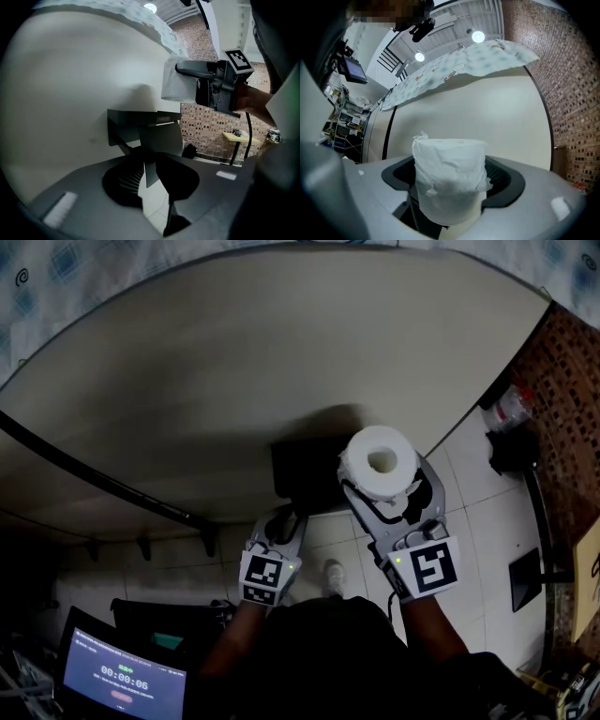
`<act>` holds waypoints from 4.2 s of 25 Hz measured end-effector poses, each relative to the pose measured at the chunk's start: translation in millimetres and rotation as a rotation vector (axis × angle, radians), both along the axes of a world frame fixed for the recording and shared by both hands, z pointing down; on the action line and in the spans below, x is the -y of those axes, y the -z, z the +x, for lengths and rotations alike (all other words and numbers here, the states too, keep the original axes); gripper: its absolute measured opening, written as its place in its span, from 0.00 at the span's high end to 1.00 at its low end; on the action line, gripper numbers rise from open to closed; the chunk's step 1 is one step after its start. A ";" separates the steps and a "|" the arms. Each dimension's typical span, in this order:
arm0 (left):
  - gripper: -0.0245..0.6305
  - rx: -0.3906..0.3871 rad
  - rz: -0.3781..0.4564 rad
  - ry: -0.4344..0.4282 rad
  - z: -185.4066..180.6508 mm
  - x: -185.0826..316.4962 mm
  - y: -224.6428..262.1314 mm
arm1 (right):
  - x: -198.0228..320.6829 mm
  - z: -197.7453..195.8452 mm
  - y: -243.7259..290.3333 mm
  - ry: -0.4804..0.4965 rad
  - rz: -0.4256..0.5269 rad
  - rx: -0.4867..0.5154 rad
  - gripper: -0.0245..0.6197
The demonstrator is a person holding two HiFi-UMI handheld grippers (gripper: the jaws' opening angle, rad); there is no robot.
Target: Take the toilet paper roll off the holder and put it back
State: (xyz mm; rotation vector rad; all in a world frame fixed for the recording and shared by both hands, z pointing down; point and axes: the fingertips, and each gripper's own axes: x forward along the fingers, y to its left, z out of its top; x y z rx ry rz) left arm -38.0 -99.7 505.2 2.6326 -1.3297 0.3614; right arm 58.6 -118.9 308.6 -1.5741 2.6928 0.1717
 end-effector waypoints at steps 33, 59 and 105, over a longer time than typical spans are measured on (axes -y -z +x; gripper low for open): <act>0.82 -0.148 -0.191 -0.177 12.7 -12.1 19.0 | 49.6 142.0 -132.1 -0.200 -0.430 0.790 0.31; 0.81 -0.142 -0.204 -0.188 16.2 -12.1 18.6 | 70.0 69.4 -207.0 0.236 -0.710 1.161 0.32; 0.84 -0.207 -0.182 -0.067 12.4 9.6 4.0 | 57.6 91.4 -155.9 0.400 -0.512 0.960 0.58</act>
